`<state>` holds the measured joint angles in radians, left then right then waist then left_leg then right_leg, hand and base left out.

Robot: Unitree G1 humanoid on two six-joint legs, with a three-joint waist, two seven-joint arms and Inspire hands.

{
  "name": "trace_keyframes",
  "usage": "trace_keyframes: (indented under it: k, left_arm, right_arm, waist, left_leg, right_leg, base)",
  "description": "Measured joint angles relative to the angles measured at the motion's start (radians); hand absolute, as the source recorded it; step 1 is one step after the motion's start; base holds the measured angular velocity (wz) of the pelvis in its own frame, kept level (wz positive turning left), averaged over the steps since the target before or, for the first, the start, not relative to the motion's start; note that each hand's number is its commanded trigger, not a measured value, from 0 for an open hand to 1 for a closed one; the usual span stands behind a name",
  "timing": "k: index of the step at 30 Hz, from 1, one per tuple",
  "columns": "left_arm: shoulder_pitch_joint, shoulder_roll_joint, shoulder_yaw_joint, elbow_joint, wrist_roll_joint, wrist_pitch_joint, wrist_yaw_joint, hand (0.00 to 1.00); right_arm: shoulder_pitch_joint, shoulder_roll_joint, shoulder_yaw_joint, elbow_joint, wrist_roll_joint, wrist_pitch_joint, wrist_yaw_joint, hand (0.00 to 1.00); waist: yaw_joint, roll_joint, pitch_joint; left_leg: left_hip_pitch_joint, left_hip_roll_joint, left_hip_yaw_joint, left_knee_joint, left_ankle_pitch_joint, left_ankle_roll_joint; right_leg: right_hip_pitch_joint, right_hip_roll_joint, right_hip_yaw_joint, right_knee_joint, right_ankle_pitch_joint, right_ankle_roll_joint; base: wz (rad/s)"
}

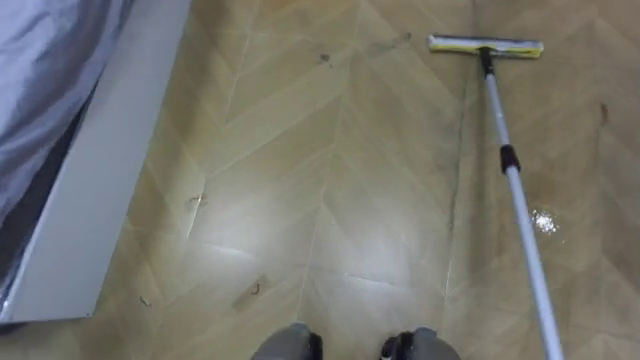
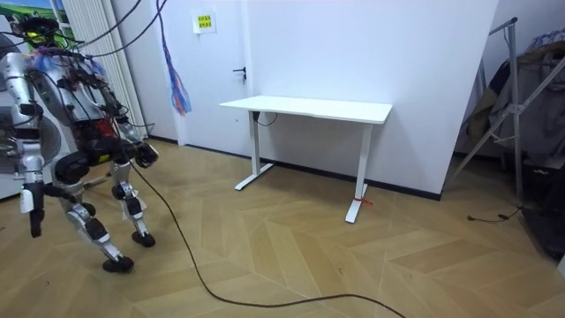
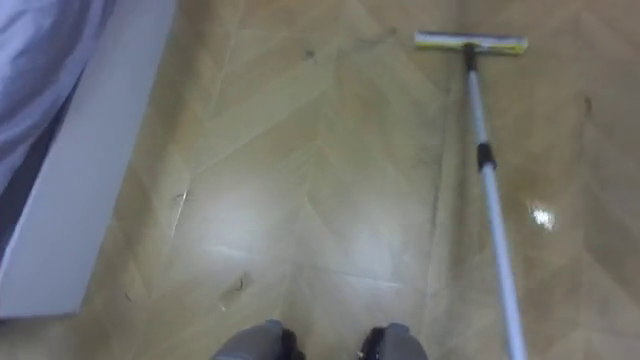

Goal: Mop floor

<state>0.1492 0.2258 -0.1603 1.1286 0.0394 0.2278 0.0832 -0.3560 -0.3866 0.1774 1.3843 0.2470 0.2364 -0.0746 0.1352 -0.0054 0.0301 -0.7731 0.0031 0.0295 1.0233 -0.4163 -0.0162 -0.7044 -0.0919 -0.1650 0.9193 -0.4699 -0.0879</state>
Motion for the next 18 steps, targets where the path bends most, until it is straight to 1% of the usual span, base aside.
trace_keyframes:
  k: [1,2,3,4,5,6,7,8,9,10,11,12,13,14,15,16,17,18]
  left_arm:
    - [0.001,0.004,0.0,-0.004,0.0,-0.001,-0.002,0.0]
    - [0.003,0.004,-0.001,-0.004,0.001,-0.004,-0.004,0.0]
    - [0.015,0.001,-0.003,-0.004,0.001,-0.011,-0.012,0.0]
    - [0.024,-0.005,-0.003,-0.004,0.007,-0.011,-0.024,0.0]
    - [0.026,-0.01,-0.003,0.001,0.015,-0.005,-0.031,0.0]
    - [0.017,-0.018,-0.001,0.013,0.033,0.0,-0.042,0.0]
    - [0.008,-0.026,0.003,0.026,0.043,0.0,-0.052,0.0]
    - [-0.001,-0.029,0.004,0.029,0.044,-0.002,-0.055,0.0]
    - [-0.018,-0.032,0.006,0.033,0.043,-0.01,-0.056,0.0]
    - [-0.035,-0.037,0.023,0.033,0.043,-0.025,-0.055,0.0]
    - [-0.043,-0.041,0.03,0.033,0.043,-0.032,-0.053,0.0]
    - [-0.054,-0.047,0.032,0.033,0.042,-0.042,-0.05,0.0]
    - [-0.054,-0.055,0.033,0.035,0.04,-0.044,-0.044,0.0]
    - [-0.055,-0.063,0.041,0.039,0.036,-0.043,-0.043,0.0]
    - [-0.054,-0.082,0.05,0.042,0.031,-0.037,-0.043,0.0]
    - [-0.054,-0.094,0.061,0.042,0.03,-0.036,-0.043,0.0]
    - [-0.054,-0.096,0.061,0.042,0.03,-0.036,-0.043,0.0]
    - [-0.054,-0.096,0.059,0.039,0.03,-0.036,-0.043,0.0]
  right_arm:
    - [-0.004,-0.012,-0.007,-0.021,0.023,-0.013,0.007,1.0]
    - [-0.003,-0.019,-0.013,-0.022,0.029,-0.016,0.01,1.0]
    - [0.01,-0.012,-0.04,-0.02,0.046,-0.016,0.014,1.0]
    - [0.029,-0.001,-0.046,-0.015,0.061,-0.018,0.026,1.0]
    - [0.042,-0.001,-0.044,-0.012,0.065,-0.019,0.037,1.0]
    - [0.08,-0.002,-0.043,-0.01,0.068,-0.023,0.049,1.0]
    - [0.124,-0.004,-0.04,-0.002,0.066,-0.028,0.051,1.0]
    - [0.148,-0.006,-0.036,0.007,0.061,-0.028,0.049,1.0]
    - [0.19,-0.002,-0.015,0.023,0.049,-0.026,0.039,1.0]
    - [0.224,0.009,-0.001,0.044,0.027,-0.025,0.028,1.0]
    - [0.239,0.017,-0.001,0.056,0.019,-0.024,0.021,1.0]
    - [0.255,0.037,0.013,0.07,0.009,-0.013,0.014,1.0]
    - [0.258,0.06,0.022,0.084,-0.015,-0.008,0.01,1.0]
    - [0.259,0.07,0.027,0.089,-0.024,-0.008,0.008,1.0]
    - [0.272,0.087,0.037,0.094,-0.031,-0.008,0.003,1.0]
    - [0.287,0.107,0.036,0.094,-0.056,-0.005,0.001,1.0]
    - [0.293,0.117,0.036,0.093,-0.065,-0.005,0.001,1.0]
    - [0.298,0.135,0.036,0.093,-0.072,-0.005,0.004,1.0]
  waist:
    - [0.009,-0.006,0.0025]
    - [0.01,-0.009,0.0029]
    - [0.016,-0.015,0.0013]
    - [0.019,-0.014,-0.0032]
    - [0.021,-0.011,-0.0028]
    - [0.031,-0.005,-0.002]
    - [0.031,0.004,-0.0023]
    - [0.032,0.012,-0.0041]
    - [0.03,0.026,-0.0073]
    - [0.026,0.035,-0.0086]
    - [0.022,0.044,-0.0126]
    - [0.021,0.05,-0.0161]
    - [0.012,0.051,-0.0165]
    - [0.005,0.056,-0.0171]
    - [-0.007,0.061,-0.0133]
    - [-0.022,0.066,-0.015]
    - [-0.031,0.066,-0.0156]
    - [-0.054,0.063,-0.0148]
  left_leg:
    - [-0.027,-0.008,0.011,-0.08,0.007,0.002]
    - [-0.029,-0.019,0.011,-0.141,0.015,0.001]
    - [-0.019,-0.035,0.008,-0.203,0.079,0.023]
    - [0.011,-0.027,0.028,-0.217,0.105,0.073]
    - [0.022,-0.023,0.038,-0.218,0.098,0.082]
    - [0.037,-0.014,0.068,-0.225,0.082,0.094]
    - [0.051,-0.017,0.085,-0.223,0.07,0.106]
    - [0.057,-0.017,0.09,-0.22,0.064,0.11]
    - [0.07,-0.017,0.101,-0.217,0.055,0.119]
    - [0.087,-0.019,0.114,-0.227,0.049,0.124]
    - [0.092,-0.019,0.113,-0.228,0.047,0.124]
    - [0.099,-0.021,0.104,-0.232,0.047,0.124]
    - [0.107,-0.027,0.094,-0.241,0.049,0.121]
    - [0.113,-0.028,0.087,-0.246,0.052,0.115]
    - [0.13,-0.032,0.063,-0.268,0.056,0.109]
    - [0.158,-0.034,0.059,-0.3,0.062,0.1]
    - [0.175,-0.035,0.059,-0.319,0.062,0.1]
    - [0.198,-0.037,0.059,-0.348,0.062,0.1]
  right_leg:
    - [0.018,0.023,0.029,-0.017,-0.003,0.001]
    - [0.031,0.028,0.039,-0.028,-0.005,0.005]
    - [0.053,0.038,0.062,-0.051,-0.011,0.015]
    - [0.081,0.049,0.083,-0.072,-0.016,0.028]
    - [0.095,0.051,0.089,-0.078,-0.016,0.031]
    - [0.104,0.05,0.103,-0.069,-0.017,0.036]
    - [0.103,0.041,0.112,-0.042,-0.011,0.048]
    - [0.101,0.037,0.112,-0.026,-0.006,0.059]
    - [0.097,0.031,0.119,0.0,0.006,0.08]
    - [0.091,0.02,0.123,0.021,0.018,0.1]
    - [0.093,0.017,0.115,0.018,0.023,0.104]
    - [0.094,0.011,0.106,0.005,0.03,0.106]
    - [0.111,0.008,0.099,-0.03,0.03,0.106]
    - [0.125,0.014,0.091,-0.059,0.03,0.106]
    - [0.167,0.021,0.074,-0.128,0.03,0.105]
    - [0.202,0.019,0.065,-0.184,0.034,0.099]
    - [0.214,0.016,0.056,-0.203,0.036,0.094]
    - [0.235,0.008,0.031,-0.233,0.038,0.09]
  base:
    - [1.07]
    - [1.02]
    - [0.73]
    - [0.55]
    - [0.18]
    - [0.06]
    - [0.0]
    - [-0.12]
    - [-0.27]
    - [-0.35]
    - [-0.56]
    - [-0.86]
    - [-0.98]
    - [-1.01]
    - [-0.76]
    - [-0.58]
    - [-0.27]
    - [-0.09]
